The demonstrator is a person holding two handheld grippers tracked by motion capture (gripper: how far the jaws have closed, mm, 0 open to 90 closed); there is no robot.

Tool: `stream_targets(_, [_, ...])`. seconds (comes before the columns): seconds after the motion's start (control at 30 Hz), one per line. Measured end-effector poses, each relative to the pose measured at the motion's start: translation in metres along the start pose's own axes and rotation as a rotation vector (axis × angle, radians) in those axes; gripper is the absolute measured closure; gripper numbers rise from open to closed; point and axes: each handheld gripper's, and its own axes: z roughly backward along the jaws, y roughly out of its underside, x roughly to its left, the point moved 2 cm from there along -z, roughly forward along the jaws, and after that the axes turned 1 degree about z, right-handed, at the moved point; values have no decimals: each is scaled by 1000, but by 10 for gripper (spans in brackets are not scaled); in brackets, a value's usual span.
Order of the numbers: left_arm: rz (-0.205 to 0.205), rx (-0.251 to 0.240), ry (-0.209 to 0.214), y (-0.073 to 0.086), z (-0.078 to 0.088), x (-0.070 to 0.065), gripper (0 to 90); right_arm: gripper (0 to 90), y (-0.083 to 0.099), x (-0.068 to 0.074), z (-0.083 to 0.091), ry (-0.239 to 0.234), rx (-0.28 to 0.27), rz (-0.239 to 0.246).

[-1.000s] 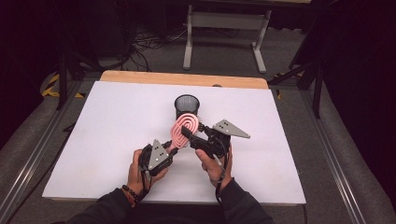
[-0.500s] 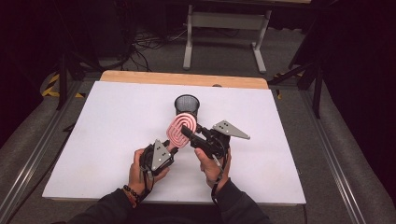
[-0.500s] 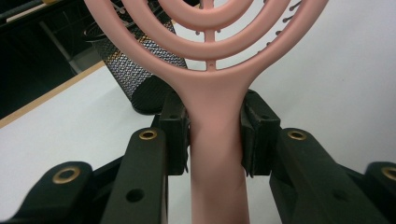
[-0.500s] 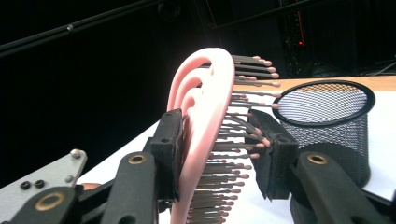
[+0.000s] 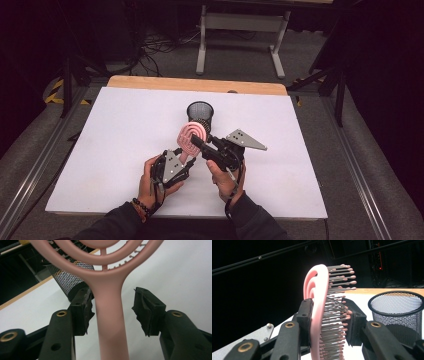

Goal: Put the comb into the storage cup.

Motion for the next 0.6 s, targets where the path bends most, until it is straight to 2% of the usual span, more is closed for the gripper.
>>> stream_targets(0.13, [7, -4, 29, 0, -1, 0, 399, 630, -3, -2, 3, -3, -13, 15])
stream_targets(0.17, [13, -6, 47, 0, -1, -1, 362, 630, -3, -2, 4, -6, -17, 25])
stream_targets(0.27, [12, -8, 92, 0, -2, -3, 325, 632, -7, -1, 6, -7, -29, 58])
stream_targets(0.47, [13, 0, 122, 0, -3, -5, 299, 634, -9, -3, 9, -5, -35, 88])
stream_targets(0.6, [13, 12, 153, 1, -3, -5, 250, 634, -10, -3, 10, 2, -34, 108])
